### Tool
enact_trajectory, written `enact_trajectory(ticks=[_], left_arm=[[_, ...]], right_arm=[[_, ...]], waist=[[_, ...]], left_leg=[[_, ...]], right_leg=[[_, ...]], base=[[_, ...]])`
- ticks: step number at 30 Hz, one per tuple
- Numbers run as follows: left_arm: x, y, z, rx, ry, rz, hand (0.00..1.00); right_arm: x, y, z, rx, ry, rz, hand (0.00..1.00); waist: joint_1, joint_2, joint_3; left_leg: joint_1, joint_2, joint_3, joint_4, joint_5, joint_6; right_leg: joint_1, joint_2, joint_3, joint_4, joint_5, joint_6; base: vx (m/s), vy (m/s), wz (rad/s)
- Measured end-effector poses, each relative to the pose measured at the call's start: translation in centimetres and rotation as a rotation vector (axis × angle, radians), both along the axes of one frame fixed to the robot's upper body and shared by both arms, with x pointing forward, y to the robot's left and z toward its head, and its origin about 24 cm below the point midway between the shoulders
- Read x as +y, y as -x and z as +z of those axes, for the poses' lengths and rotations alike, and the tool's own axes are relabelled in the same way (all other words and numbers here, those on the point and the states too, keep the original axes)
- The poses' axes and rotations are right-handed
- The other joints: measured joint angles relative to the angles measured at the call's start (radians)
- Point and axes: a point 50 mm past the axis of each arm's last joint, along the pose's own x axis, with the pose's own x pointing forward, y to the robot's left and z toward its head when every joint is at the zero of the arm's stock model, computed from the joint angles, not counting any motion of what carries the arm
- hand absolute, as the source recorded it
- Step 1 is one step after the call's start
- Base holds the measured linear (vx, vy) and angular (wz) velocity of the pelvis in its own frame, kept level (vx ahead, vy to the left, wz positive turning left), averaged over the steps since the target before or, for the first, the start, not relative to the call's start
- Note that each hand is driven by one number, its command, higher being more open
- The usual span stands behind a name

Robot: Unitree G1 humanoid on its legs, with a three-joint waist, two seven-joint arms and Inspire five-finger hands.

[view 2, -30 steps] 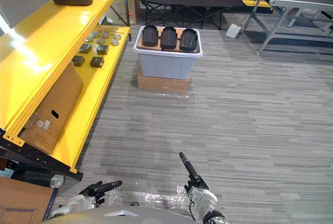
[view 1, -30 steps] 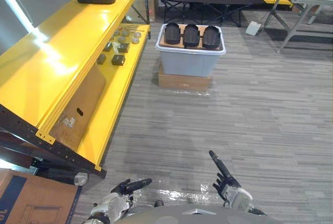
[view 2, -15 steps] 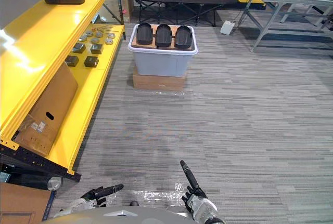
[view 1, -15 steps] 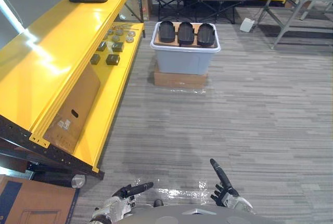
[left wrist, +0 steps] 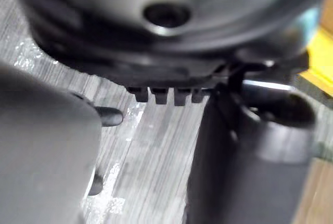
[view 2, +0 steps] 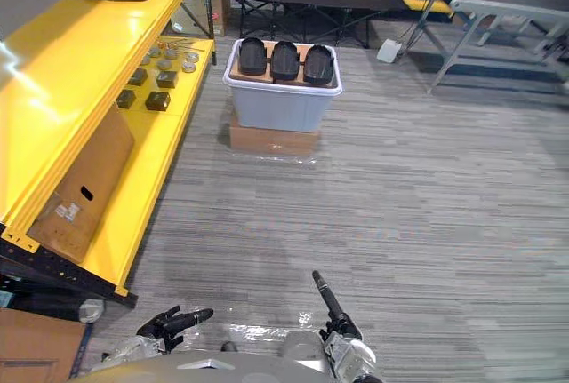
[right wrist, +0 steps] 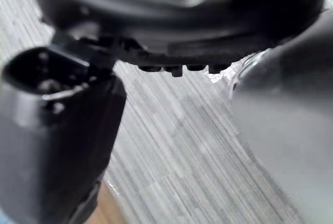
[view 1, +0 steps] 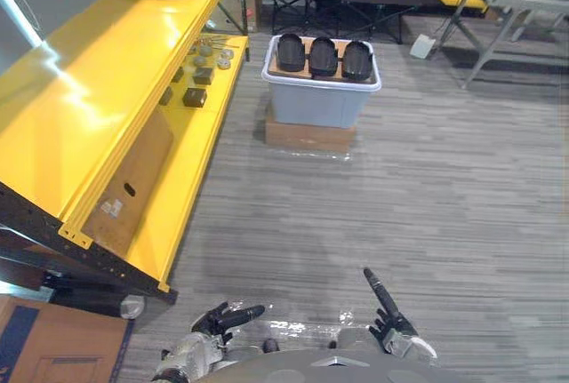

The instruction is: Walk over and take three plastic housings, then place them on the shelf

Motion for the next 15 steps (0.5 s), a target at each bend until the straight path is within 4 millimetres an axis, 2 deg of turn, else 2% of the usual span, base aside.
enact_trajectory(ticks=[2,4,5,7,8,10,11,12,13,14,15], left_arm=[[-0.2,-0.1,0.0,0.010,0.015,0.013,1.00],[-0.3,0.1,-0.1,0.019,0.035,0.051,1.00],[-0.3,0.2,-0.1,0.019,0.037,0.063,1.00],[-0.2,0.3,-0.1,0.017,0.040,0.083,1.00],[-0.3,0.3,-0.1,0.016,0.039,0.084,1.00],[-0.5,0.4,-0.2,0.024,0.027,0.111,1.00],[-0.6,0.7,-0.2,0.031,0.027,0.123,1.00],[-0.7,1.6,-0.4,0.045,0.035,0.172,1.00],[-0.1,1.7,-0.3,0.023,0.034,0.231,1.00],[0.1,1.4,-0.1,0.004,0.035,0.252,1.00],[0.1,0.9,0.1,-0.037,0.045,0.292,1.00]], right_arm=[[0.0,0.1,0.0,-0.004,-0.007,-0.016,1.00],[-0.1,0.1,0.1,-0.018,-0.006,-0.017,1.00],[-0.1,0.2,0.1,-0.019,-0.008,-0.017,1.00],[0.1,0.3,0.1,-0.014,-0.017,-0.013,1.00],[0.1,0.4,0.0,-0.011,-0.021,-0.011,1.00],[0.0,0.4,0.0,0.000,-0.031,-0.004,1.00],[-0.1,0.3,0.1,-0.002,-0.029,-0.003,1.00],[-0.5,0.7,0.1,0.011,-0.026,0.005,1.00],[-0.3,1.0,0.0,0.022,-0.018,0.028,1.00],[-0.6,1.0,0.0,0.024,-0.010,0.032,1.00],[-1.3,1.0,0.2,0.026,0.012,0.040,1.00]], waist=[[-0.001,-0.003,-0.001],[-0.002,0.000,0.001],[-0.001,-0.001,0.001],[0.003,-0.003,-0.001],[0.003,-0.002,-0.003],[0.003,0.005,-0.018],[0.002,0.015,-0.024],[0.000,0.042,-0.050],[0.003,0.033,-0.066],[0.003,0.056,-0.063],[0.015,0.078,-0.054]], left_leg=[[0.002,0.009,-0.003,0.000,-0.009,-0.006],[0.025,0.024,0.004,0.001,-0.034,-0.037],[0.034,0.025,0.006,0.005,-0.039,-0.041],[0.048,0.028,0.017,0.088,-0.122,-0.065],[0.054,0.029,0.020,0.105,-0.144,-0.068],[0.050,0.051,0.035,0.208,-0.262,-0.098],[0.050,0.068,0.043,0.236,-0.294,-0.112],[0.035,0.123,0.064,0.325,-0.347,-0.171],[-0.093,0.174,0.071,0.628,-0.361,-0.193],[-0.166,0.217,0.068,0.793,-0.326,-0.185],[-0.275,0.297,0.049,1.050,-0.250,-0.193]], right_leg=[[-0.053,0.011,0.000,-0.024,0.006,0.009],[-0.108,0.027,-0.001,-0.097,0.031,0.024],[-0.113,0.028,-0.002,-0.115,0.040,0.024],[-0.115,0.018,-0.022,-0.136,0.083,-0.011],[-0.113,0.016,-0.030,-0.132,0.088,-0.023],[-0.114,0.022,-0.037,-0.085,0.064,-0.062],[-0.112,0.033,-0.042,-0.074,0.061,-0.066],[-0.092,0.065,-0.064,-0.069,0.060,-0.061],[-0.090,0.080,-0.075,-0.052,0.049,-0.096],[-0.073,0.101,-0.080,-0.067,0.039,-0.110],[-0.008,0.142,-0.081,-0.114,0.033,-0.128]], base=[[0.14,-0.010,0.05],[0.18,-0.004,-0.02],[0.22,-0.033,0.00],[0.29,-0.060,-0.06],[0.31,-0.083,-0.19],[0.35,-0.126,-0.26],[0.41,-0.172,-0.26],[0.56,-0.226,-0.19],[0.48,-0.190,-0.12],[0.61,-0.215,-0.13],[0.54,-0.137,-0.21]])
